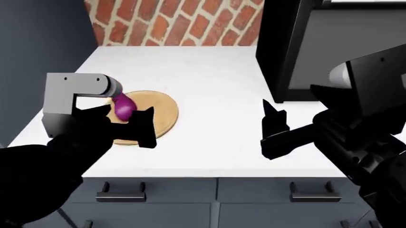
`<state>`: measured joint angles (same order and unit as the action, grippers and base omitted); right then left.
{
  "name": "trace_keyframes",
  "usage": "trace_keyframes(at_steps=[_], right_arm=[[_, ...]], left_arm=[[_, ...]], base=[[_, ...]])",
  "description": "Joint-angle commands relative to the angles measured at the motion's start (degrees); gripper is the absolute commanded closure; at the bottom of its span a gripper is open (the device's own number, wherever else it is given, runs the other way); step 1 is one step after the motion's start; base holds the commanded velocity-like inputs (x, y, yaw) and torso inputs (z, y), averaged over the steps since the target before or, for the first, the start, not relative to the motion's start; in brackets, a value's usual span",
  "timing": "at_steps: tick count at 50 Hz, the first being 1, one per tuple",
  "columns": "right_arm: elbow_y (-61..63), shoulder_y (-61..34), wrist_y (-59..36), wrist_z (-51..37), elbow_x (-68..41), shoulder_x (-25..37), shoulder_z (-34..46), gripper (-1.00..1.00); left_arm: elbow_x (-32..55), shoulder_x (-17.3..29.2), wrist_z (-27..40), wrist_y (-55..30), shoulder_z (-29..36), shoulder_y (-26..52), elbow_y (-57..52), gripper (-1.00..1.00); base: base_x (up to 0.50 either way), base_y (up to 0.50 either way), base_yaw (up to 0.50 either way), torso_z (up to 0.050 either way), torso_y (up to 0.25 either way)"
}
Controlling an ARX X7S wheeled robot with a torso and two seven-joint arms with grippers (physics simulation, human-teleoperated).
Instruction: Place the eggplant on the rack of the oven.
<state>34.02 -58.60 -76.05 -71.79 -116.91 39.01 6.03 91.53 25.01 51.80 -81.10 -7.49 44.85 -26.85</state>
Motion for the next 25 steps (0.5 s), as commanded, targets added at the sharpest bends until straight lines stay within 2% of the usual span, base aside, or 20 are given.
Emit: trace_keyframes(at_steps=[1, 7, 15, 25], right_arm=[[0.4, -0.2, 1.1, -0.6, -1.0, 1.2, 0.8, -1.00], [0.3, 0.9, 0.7, 1.0, 0.4, 1.1, 0.3, -1.00], [1.6, 3.6, 0.2, 4.0, 2.9, 1.0, -2.5, -1.00], [2.8, 10.3, -1.0, 11.2, 9.7, -1.0, -7.5, -1.00]], left_arm=[[0.7, 1.0, 2.2, 1.1, 0.7, -0.1, 1.0, -1.00], [2.5, 1.3, 4.0, 1.6, 1.1, 0.3, 0.7, -1.00], [3.5, 1.5, 6.6, 2.1, 2.2, 0.9, 0.6, -1.00], [-1.3, 0.1, 10.0, 4.3, 3.8, 2.9, 3.3, -1.00]], base=[[0.39, 0.00, 0.00, 0.000, 0.000], [0.35, 0.00, 0.00, 0.000, 0.000], [0.00, 0.00, 0.00, 0.000, 0.002], [0.00, 0.00, 0.00, 0.000, 0.000]])
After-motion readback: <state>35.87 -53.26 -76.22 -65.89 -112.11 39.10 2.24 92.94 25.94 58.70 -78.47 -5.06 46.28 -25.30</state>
